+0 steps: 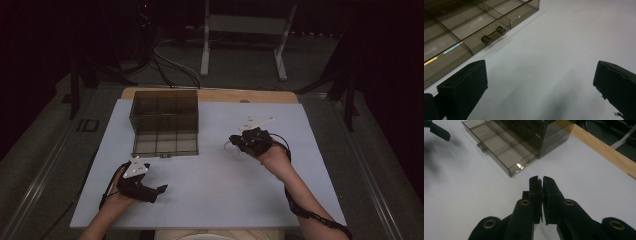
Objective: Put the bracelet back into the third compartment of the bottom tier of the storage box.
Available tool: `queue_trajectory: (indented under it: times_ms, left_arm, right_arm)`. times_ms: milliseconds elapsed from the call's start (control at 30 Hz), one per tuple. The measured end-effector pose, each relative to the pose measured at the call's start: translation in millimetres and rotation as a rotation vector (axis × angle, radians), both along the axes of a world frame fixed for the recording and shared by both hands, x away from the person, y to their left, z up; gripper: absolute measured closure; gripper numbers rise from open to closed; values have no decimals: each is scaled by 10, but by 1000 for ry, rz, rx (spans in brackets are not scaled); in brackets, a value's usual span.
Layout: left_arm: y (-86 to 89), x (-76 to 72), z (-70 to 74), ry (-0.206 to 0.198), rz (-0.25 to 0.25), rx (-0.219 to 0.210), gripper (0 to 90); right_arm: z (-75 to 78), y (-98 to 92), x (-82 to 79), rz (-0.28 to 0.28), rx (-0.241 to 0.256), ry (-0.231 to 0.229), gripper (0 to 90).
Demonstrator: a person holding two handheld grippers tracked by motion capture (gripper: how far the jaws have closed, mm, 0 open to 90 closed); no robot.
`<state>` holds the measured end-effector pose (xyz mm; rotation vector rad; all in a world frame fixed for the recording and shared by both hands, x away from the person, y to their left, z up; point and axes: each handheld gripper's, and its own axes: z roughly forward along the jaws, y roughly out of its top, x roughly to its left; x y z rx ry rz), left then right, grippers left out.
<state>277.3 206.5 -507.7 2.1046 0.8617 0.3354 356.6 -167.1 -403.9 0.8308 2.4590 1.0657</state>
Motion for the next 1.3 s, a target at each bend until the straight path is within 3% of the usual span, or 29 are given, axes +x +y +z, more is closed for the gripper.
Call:
queue_trajectory:
  times_ms: [1300]
  left_arm:
    - [-9, -11, 11, -7, -13, -5, 7]
  right_arm:
    - [186, 530, 301, 61, -9, -29, 862]
